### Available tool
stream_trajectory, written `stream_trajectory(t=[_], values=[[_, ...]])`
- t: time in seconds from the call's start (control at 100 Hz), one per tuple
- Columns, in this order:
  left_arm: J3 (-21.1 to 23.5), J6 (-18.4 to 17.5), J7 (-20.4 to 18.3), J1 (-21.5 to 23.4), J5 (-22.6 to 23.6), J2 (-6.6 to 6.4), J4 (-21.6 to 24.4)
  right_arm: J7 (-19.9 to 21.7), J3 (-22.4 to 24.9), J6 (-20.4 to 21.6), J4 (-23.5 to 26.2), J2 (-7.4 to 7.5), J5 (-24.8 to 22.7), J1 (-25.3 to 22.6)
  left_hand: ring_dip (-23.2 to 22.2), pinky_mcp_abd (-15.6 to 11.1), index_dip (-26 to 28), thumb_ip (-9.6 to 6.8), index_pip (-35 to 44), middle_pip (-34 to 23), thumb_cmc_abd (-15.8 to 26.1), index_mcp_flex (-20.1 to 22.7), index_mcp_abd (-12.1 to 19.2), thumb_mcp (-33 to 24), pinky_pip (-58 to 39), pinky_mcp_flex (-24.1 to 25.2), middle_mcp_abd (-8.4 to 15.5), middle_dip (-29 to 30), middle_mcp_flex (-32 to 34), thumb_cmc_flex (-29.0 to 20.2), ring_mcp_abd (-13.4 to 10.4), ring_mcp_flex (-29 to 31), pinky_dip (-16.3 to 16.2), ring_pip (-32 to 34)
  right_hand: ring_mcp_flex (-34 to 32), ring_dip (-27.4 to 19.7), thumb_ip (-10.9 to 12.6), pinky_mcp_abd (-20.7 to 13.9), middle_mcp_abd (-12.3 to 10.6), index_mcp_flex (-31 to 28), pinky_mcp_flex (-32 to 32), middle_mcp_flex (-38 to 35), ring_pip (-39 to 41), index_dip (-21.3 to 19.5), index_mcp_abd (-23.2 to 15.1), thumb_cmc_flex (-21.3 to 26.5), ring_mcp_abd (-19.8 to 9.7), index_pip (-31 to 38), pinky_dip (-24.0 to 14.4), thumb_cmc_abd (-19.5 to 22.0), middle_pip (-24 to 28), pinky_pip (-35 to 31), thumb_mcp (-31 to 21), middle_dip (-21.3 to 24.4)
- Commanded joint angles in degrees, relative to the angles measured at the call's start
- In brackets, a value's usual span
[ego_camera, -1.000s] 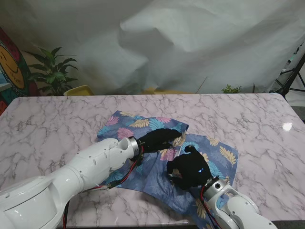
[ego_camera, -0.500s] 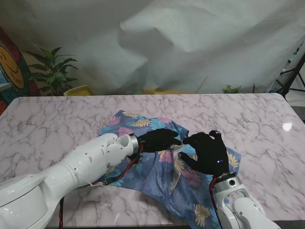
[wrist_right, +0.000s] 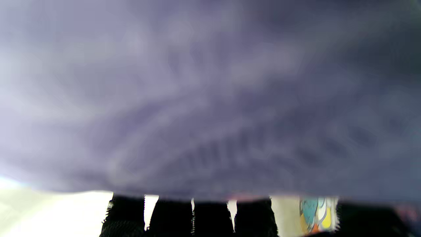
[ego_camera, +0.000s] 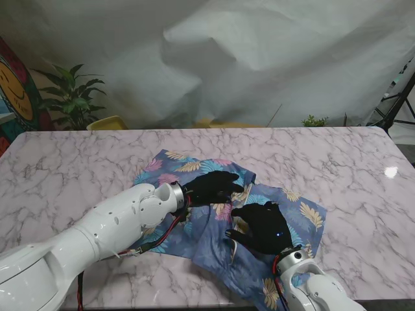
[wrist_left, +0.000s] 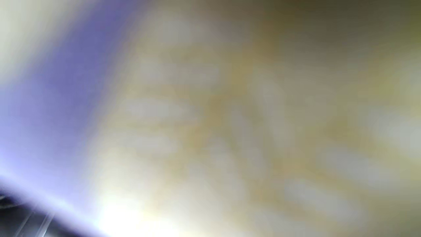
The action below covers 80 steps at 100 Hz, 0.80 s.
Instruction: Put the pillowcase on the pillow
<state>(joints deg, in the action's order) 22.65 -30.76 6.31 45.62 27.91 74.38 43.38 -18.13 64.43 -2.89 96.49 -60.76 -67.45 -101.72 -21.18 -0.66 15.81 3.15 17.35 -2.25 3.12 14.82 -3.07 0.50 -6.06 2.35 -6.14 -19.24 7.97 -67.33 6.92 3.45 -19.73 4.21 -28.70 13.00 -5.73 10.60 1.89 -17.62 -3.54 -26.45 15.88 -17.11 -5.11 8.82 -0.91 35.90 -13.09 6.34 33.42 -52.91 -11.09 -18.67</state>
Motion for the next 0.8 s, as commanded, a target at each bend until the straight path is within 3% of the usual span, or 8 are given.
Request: stream_trajectory(t=[0.0,0.08,0.2,0.31,0.43,0.52,0.79], values=[[0.83,0.19,-0.61,0.81,-0.14,-0.74,1.29,0.58,-1.47,-2.85,0.28,-0.16,-0.96,-0.03,0.09,1.65,0.1,-0.35,-1.12,1.43,1.5,-1.63,-1.26,1.53,2.62,0.14,-0.71,1.56,-1.87,1.36,1.13,-2.01,0.03,-1.92,2.1,-0.62,2.32,1.6,0.99,1.72,1.74,2.02,-0.68,-0.75,1.52,6.8,0.65,-0.99,1.47,4.28,1.07,1.06,9.78,0.46],[2.78,0.92,-0.28,2.14,0.31,-1.71,3.89,2.15,-3.41,-7.42,0.48,-0.01,-2.69,0.5,0.33,1.87,0.21,-0.56,-1.72,1.4,1.39,-1.91,-1.64,1.08,2.76,0.1,-0.87,1.97,-1.9,2.72,1.32,-2.01,0.29,-1.98,2.43,-0.55,2.63,1.84,1.34,1.93,1.93,2.56,-0.59,-0.62,1.91,8.38,0.92,-1.3,1.52,3.3,1.04,1.18,10.17,0.42],[6.63,2.89,-0.28,5.02,2.07,-3.92,9.83,6.29,-6.92,-14.85,0.47,0.77,-9.46,2.17,0.41,2.04,0.23,-0.64,-2.03,1.38,1.5,-1.8,-1.85,1.02,2.75,0.11,-0.99,2.06,-1.89,3.25,1.48,-2.01,0.34,-1.98,1.81,-0.46,2.89,1.84,1.27,1.76,1.77,2.3,-0.33,-0.53,2.01,9.72,0.81,-1.52,1.47,2.12,1.35,1.09,10.1,0.26],[10.43,5.06,-0.6,7.98,4.51,-5.89,15.23,9.49,-10.05,-18.85,-0.87,1.25,-13.1,4.39,0.28,2.13,0.29,-0.69,-2.22,1.18,1.51,-1.44,-1.91,0.91,2.58,0.08,-1.12,1.91,-1.83,3.43,1.64,-1.99,0.23,-1.81,1.53,-0.53,2.96,1.81,1.22,1.55,1.76,2.27,-0.44,-0.48,1.93,9.98,0.81,-1.73,1.46,1.93,1.21,1.1,10.3,0.32],[14.26,7.05,-1.98,10.85,6.22,-7.6,19.79,10.87,-11.52,-19.14,-2.41,1.7,-15.23,6.09,0.05,2.22,0.36,-0.75,-2.48,0.9,1.71,-1.1,-1.87,0.91,2.25,0.14,-1.13,1.46,-1.86,3.92,1.75,-1.86,-0.1,-1.47,1.31,-0.58,2.97,1.42,0.98,1.14,1.31,2.01,-0.52,-0.5,1.66,10.08,0.65,-1.89,1.39,2.04,1.2,0.99,10.72,0.31],[16.68,8.52,-2.34,12.51,7.21,-8.31,21.54,9.99,-10.96,-18.21,-2.62,1.6,-14.08,6.18,-0.06,2.23,0.38,-0.82,-2.73,0.71,1.68,-0.9,-1.93,0.86,1.99,0.16,-0.7,1.12,-1.8,4.13,1.68,-1.6,-0.39,-1.11,1.32,-0.62,2.95,1.39,0.96,0.9,1.27,2.14,-0.63,-0.56,1.47,10.12,0.65,-1.87,1.38,2.08,1.12,1.02,11.03,0.32],[23.32,14.85,-3.13,17.63,8.87,-9.61,25.36,-0.6,-4.15,-15.41,0.25,-0.35,-6.97,3.81,0.56,2.73,0.25,-1.12,-4.04,0.88,1.95,-1.2,-2.5,1.19,2.15,0.46,-0.95,0.73,-1.91,7.2,2.31,-1.88,-0.48,-1.32,1.09,-0.62,2.89,1.42,0.72,0.13,1.09,1.73,-0.62,-0.92,0.41,9.34,0.69,-1.23,1.32,2.75,1.1,1.02,11.83,0.32]])
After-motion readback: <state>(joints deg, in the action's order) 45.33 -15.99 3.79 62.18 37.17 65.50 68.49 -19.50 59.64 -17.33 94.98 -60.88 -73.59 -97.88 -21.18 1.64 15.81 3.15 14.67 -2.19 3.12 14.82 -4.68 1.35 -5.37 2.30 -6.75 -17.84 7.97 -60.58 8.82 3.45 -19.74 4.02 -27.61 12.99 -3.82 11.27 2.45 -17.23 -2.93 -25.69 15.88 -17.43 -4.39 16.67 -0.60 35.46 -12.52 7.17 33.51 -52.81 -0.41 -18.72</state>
